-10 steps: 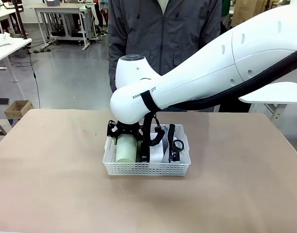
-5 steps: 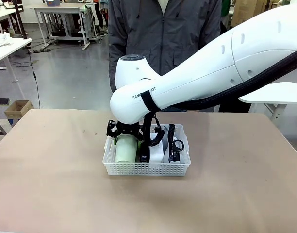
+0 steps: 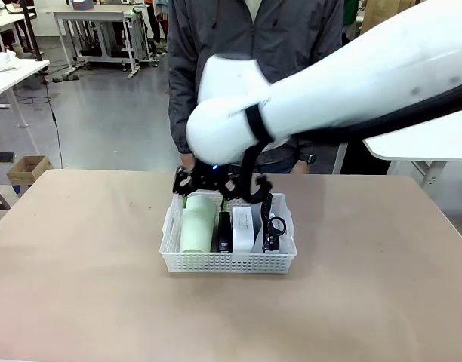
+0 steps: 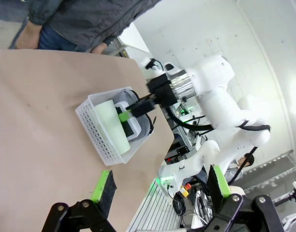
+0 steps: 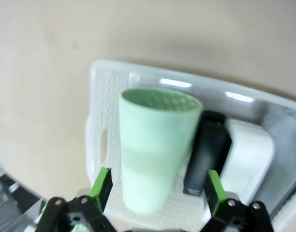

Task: Efficiently arrange items inside the basket to fit them all.
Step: Pick up the Reusable plastic cup and place it inside the Organizing basket.

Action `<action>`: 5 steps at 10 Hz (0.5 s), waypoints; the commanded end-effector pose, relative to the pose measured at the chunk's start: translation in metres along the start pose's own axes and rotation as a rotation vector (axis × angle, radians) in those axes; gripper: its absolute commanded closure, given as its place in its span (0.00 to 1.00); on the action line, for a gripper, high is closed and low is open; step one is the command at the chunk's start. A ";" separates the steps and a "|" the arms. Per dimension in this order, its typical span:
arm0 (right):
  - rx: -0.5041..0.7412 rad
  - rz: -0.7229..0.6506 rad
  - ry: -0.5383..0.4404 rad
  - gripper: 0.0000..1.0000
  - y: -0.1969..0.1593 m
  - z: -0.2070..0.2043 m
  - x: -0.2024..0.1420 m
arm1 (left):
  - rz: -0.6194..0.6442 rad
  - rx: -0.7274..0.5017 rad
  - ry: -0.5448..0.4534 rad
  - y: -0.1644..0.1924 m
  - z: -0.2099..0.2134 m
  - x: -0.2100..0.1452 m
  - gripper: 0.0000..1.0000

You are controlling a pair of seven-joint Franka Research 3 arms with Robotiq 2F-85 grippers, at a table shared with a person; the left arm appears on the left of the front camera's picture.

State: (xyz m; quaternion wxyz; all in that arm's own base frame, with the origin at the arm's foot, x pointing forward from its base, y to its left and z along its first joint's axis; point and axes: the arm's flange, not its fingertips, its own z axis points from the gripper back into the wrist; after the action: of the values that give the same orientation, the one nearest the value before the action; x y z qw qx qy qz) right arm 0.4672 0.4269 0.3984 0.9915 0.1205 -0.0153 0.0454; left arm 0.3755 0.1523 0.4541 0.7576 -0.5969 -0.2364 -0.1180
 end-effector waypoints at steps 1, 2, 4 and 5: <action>0.212 0.027 0.075 0.00 -0.095 0.063 -0.032 | 0.002 0.000 0.007 -0.002 0.000 -0.001 0.00; 0.348 0.071 0.085 0.00 -0.135 0.087 -0.042 | 0.002 0.000 0.007 -0.002 0.000 -0.001 0.00; 0.604 0.079 0.091 0.00 -0.222 0.115 -0.058 | 0.002 0.000 0.007 -0.002 0.000 -0.001 0.00; 0.762 0.097 0.070 0.00 -0.268 0.122 -0.071 | 0.002 0.000 0.007 -0.002 0.000 -0.001 0.00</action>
State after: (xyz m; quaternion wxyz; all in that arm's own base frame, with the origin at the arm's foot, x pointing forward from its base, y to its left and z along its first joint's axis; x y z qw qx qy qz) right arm 0.4302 0.1922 0.4803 0.8994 0.4269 -0.0041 0.0936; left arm 0.3750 0.1529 0.4540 0.7576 -0.5968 -0.2368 -0.1173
